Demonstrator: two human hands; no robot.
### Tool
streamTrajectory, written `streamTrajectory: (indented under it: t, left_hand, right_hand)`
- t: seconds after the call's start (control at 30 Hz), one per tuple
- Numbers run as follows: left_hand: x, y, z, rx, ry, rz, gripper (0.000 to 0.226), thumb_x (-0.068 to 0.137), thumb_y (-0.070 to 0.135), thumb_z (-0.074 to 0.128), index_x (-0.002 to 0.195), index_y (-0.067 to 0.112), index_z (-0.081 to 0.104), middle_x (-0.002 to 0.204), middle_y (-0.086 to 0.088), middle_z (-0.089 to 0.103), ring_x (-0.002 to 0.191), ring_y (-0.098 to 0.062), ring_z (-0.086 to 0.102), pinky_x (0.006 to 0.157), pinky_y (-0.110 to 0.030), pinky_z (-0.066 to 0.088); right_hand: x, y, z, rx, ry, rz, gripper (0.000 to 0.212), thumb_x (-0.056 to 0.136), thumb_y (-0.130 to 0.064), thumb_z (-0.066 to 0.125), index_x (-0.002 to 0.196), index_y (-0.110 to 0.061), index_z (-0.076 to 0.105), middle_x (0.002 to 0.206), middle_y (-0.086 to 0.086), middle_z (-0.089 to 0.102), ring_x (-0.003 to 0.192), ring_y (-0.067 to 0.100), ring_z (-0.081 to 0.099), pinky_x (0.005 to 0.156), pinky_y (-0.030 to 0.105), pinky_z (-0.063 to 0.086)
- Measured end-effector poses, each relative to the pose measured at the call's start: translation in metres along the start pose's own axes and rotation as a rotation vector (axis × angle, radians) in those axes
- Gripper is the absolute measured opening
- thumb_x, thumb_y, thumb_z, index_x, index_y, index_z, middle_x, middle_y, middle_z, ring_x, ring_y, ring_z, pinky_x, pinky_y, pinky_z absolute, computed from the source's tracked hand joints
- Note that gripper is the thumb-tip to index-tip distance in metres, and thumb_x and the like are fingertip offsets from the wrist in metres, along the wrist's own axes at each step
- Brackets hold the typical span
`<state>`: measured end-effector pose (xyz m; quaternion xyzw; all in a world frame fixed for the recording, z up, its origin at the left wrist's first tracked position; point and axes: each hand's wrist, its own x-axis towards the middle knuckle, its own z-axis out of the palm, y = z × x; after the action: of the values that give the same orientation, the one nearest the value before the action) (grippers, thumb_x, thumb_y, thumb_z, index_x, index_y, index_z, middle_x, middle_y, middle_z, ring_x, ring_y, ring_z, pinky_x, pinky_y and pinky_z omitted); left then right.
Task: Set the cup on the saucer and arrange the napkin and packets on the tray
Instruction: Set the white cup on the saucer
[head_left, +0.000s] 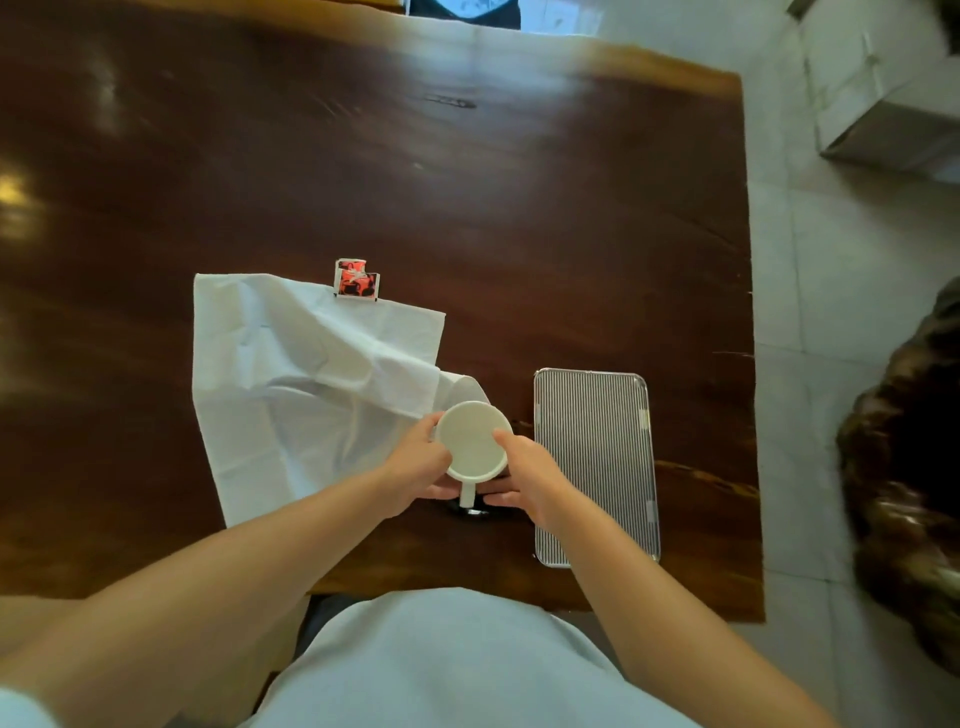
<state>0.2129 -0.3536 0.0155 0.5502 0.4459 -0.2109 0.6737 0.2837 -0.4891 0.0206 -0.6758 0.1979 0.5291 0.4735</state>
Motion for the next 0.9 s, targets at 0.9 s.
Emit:
streamTrajectory:
  t: [0.9]
  left_hand:
    - [0.023,-0.015,-0.007,0.301,0.036,-0.025,0.039,0.097,0.005,0.046,0.133,0.019,0.052,0.12,-0.007,0.062,0.093,-0.025,0.071,0.078,-0.037,0.06]
  right_hand:
    - [0.021,0.012,-0.012,-0.455,0.328,-0.12,0.042,0.098,-0.031,0.054,0.136,-0.015,0.051,0.116,0.005,0.059,0.1,0.02,0.056,0.083,0.036,0.055]
